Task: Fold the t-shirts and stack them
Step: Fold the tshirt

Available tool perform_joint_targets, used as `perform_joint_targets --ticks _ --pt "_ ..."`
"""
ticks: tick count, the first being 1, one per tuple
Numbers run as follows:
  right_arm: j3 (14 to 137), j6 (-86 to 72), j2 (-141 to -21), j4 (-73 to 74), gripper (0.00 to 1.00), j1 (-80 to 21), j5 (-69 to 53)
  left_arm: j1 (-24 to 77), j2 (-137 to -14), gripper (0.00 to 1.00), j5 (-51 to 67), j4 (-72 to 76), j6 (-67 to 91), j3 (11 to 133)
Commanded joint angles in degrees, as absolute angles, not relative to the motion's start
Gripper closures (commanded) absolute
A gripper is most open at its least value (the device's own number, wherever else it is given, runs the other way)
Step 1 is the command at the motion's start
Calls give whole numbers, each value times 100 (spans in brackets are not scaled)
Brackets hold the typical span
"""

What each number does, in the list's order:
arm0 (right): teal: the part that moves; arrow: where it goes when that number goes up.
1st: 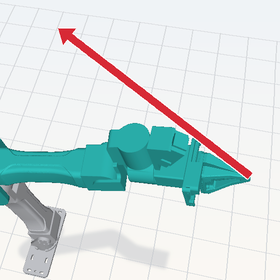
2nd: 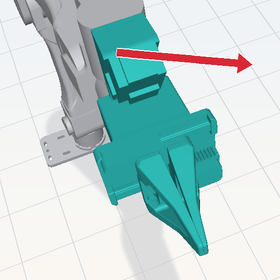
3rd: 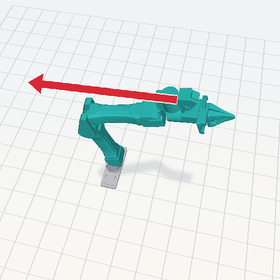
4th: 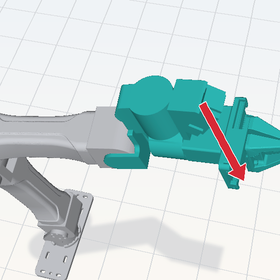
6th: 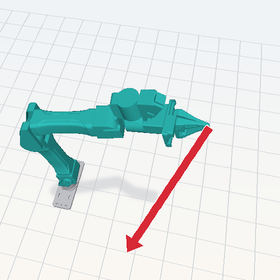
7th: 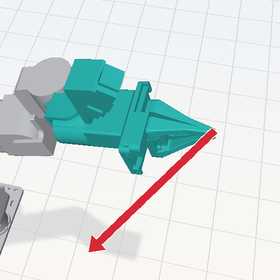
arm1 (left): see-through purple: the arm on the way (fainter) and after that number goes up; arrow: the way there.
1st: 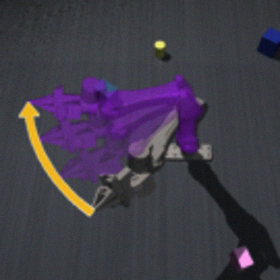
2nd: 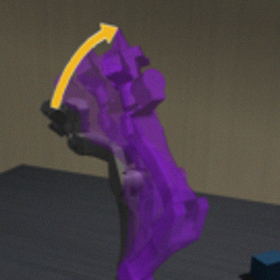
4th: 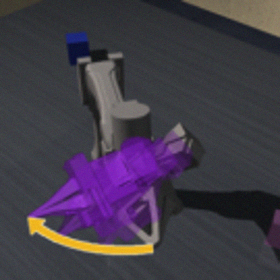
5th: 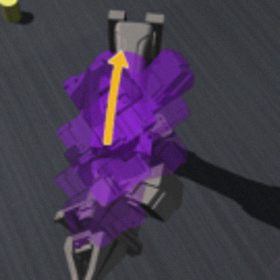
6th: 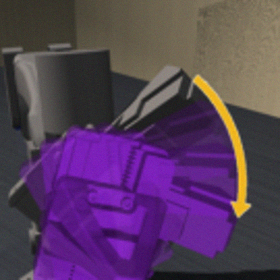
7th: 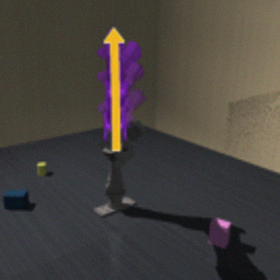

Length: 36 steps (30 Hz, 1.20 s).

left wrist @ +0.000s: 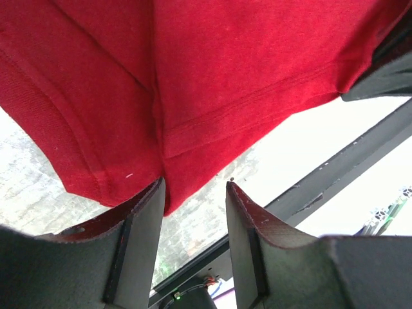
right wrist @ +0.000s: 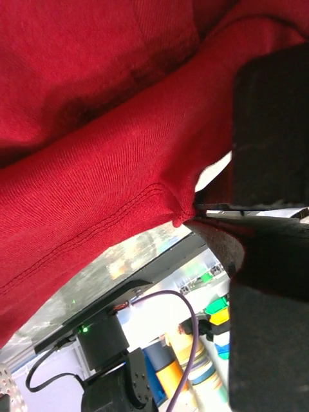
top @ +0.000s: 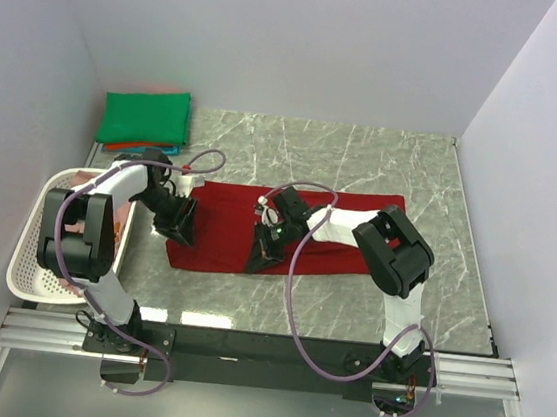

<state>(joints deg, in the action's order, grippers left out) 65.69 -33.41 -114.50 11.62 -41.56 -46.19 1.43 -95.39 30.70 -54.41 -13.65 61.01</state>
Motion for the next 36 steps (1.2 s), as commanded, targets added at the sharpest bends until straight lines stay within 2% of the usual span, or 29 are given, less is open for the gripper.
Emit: perform_joint_targets --ticks 1,5,20,36 --pt "6645 -3383 -11163 933 100 -4034 -4781 149 -9509 52 3375 -5625 -1477 6407" --pt "6425 -3892 -10881 283 100 -3964 -5114 149 -9720 51 3489 -5748 -1406 6539" --pt "6109 -4587 -10829 -597 100 -3419 -5265 202 -10248 47 3727 -6249 -1389 7049" --pt "6126 -4500 -11013 -510 100 -3357 -5265 334 -10635 45 3709 -6011 -1178 6890"
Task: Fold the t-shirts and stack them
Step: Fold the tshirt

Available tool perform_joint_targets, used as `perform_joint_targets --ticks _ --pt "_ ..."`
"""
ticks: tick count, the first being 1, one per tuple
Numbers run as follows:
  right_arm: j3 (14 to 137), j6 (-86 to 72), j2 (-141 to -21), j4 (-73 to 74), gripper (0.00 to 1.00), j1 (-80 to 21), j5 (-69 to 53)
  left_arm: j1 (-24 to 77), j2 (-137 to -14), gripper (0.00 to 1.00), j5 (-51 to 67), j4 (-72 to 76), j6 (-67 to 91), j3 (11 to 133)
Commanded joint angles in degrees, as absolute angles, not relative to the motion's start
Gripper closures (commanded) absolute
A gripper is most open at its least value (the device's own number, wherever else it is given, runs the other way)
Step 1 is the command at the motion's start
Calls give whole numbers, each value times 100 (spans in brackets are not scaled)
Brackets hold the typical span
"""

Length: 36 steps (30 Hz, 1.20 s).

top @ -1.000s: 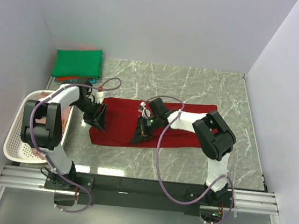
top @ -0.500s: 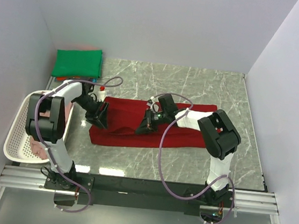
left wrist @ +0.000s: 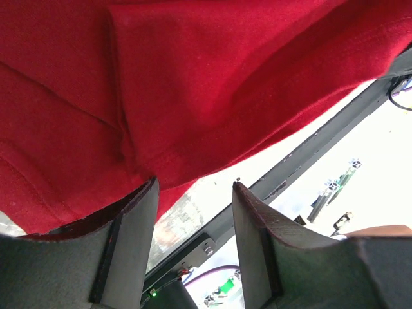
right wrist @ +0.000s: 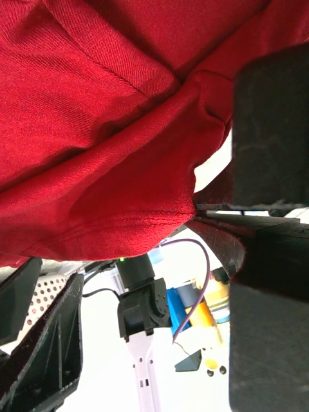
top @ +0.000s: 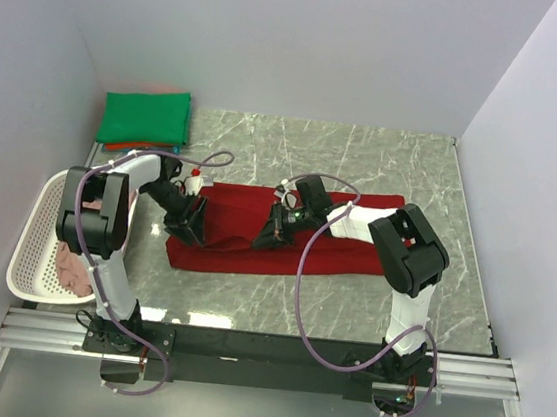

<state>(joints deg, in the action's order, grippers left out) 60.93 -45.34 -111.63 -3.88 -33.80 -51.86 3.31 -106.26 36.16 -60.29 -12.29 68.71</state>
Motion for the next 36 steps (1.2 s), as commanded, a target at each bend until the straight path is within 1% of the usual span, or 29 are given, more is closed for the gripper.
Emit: perform_joint_targets --ticks 1,7,14,20,23,24,26,27,29,30,32,33,36 --pt "6117 -4491 -11013 -475 100 -3357 -5273 334 -10643 44 3692 -6038 -1195 6908" --pt "6073 -4359 -10942 -369 100 -3331 -5291 316 -10591 42 3402 -6135 -1213 7005" --pt "5933 -4465 -10925 -501 100 -3340 -5309 316 -10670 42 3059 -6214 -1195 7101" --pt "5915 -4518 -10907 -571 100 -3340 -5309 325 -10766 44 3295 -6232 -1160 7146" --pt "5968 -4509 -10925 -554 100 -3340 -5326 325 -10793 50 3489 -6205 -1116 7128" --pt "5985 -4491 -10934 -545 100 -3331 -5326 325 -10793 55 3637 -6188 -1108 7119" --pt "6046 -4491 -10942 -536 100 -3322 -5344 316 -10837 61 3752 -6179 -1090 7110" --pt "6064 -4491 -10951 -536 100 -3314 -5344 316 -10846 69 3901 -6179 -1081 7119" --pt "6160 -4456 -10977 -492 100 -3305 -5353 299 -10881 76 3990 -6196 -1055 7137" --pt "6196 -4421 -10986 -475 100 -3287 -5344 281 -10872 84 4034 -6188 -1046 7137" --pt "6301 -4368 -11013 -378 100 -3243 -5318 203 -10811 92 4052 -6161 -1055 7137" --pt "6337 -4307 -11030 -343 100 -3226 -5300 167 -10776 99 4026 -6152 -1011 7137" --pt "6539 -4141 -11118 -159 100 -3138 -5256 -26 -10661 99 4043 -6108 -941 7180"
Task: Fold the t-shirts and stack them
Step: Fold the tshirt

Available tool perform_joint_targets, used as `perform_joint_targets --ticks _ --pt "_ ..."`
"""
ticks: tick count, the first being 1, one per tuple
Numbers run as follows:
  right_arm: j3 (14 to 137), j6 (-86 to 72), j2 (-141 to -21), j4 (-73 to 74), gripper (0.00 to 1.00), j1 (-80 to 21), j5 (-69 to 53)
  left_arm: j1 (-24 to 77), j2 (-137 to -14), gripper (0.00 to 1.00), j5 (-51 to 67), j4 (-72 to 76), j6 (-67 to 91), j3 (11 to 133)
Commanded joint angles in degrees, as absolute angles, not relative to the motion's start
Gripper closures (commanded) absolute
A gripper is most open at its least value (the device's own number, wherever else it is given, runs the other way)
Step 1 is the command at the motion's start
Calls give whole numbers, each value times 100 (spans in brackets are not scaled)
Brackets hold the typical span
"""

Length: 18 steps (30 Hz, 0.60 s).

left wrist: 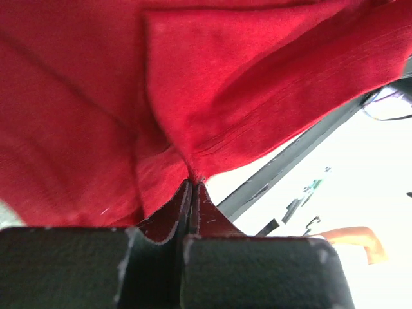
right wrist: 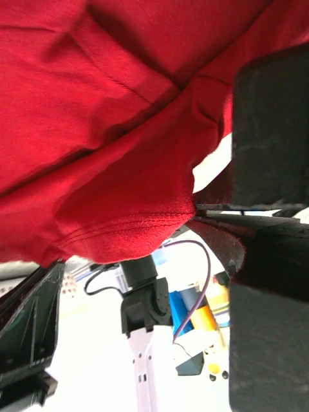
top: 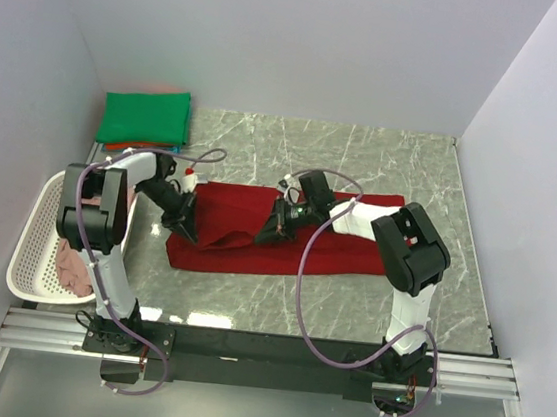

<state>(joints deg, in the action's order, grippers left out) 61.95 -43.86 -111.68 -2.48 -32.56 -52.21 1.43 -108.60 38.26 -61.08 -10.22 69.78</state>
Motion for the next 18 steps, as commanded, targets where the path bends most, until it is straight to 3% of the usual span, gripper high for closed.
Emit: perform_joint_targets --ticks 1,18 --pt "6661 -4114 -11170 -89 100 -3120 -5238 -218 -10618 99 4069 -6100 -923 7215" --pt "7646 -3718 -11812 378 100 -2856 -5089 -413 -10696 99 4447 -5274 -229 7725"
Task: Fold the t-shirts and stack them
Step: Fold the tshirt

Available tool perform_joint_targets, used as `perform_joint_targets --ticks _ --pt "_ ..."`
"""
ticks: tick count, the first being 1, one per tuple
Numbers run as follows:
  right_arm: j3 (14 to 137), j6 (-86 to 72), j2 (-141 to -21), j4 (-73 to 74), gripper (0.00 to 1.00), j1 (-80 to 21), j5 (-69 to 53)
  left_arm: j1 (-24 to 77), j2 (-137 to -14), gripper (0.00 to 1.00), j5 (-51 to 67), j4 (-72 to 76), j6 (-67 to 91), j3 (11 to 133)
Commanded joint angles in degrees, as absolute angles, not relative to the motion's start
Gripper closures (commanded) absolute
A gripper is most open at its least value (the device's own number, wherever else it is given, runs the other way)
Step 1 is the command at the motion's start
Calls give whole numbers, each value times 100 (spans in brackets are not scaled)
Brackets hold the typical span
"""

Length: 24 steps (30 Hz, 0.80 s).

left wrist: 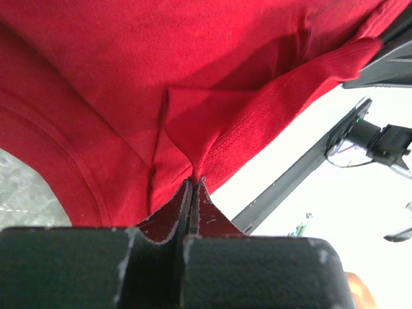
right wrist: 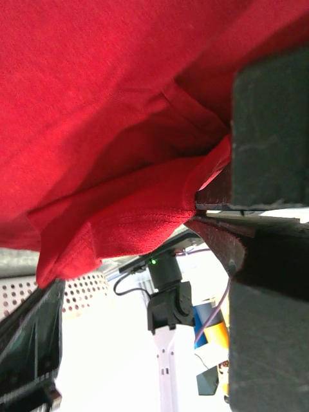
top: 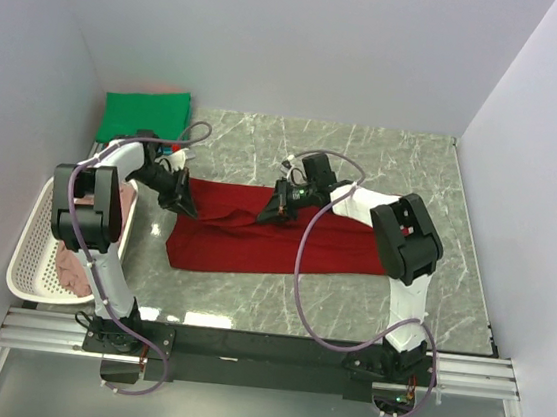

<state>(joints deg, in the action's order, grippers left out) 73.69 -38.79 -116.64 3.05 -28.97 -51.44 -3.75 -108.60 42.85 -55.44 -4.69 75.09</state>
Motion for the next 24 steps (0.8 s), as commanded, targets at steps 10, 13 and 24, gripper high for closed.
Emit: perform_joint_targets --ticks 10,13,24 --pt "7857 -3735 -12041 387 100 -2848 -5045 -589 -10705 99 4298 -5273 -44 7849" --pt "7919 -3727 -12059 387 100 -2830 -5019 -641 -10723 99 4394 -5230 26 7849" --pt "7980 -3832 -12059 237 100 -2716 -4931 -694 -10854 99 4562 -5115 404 8103"
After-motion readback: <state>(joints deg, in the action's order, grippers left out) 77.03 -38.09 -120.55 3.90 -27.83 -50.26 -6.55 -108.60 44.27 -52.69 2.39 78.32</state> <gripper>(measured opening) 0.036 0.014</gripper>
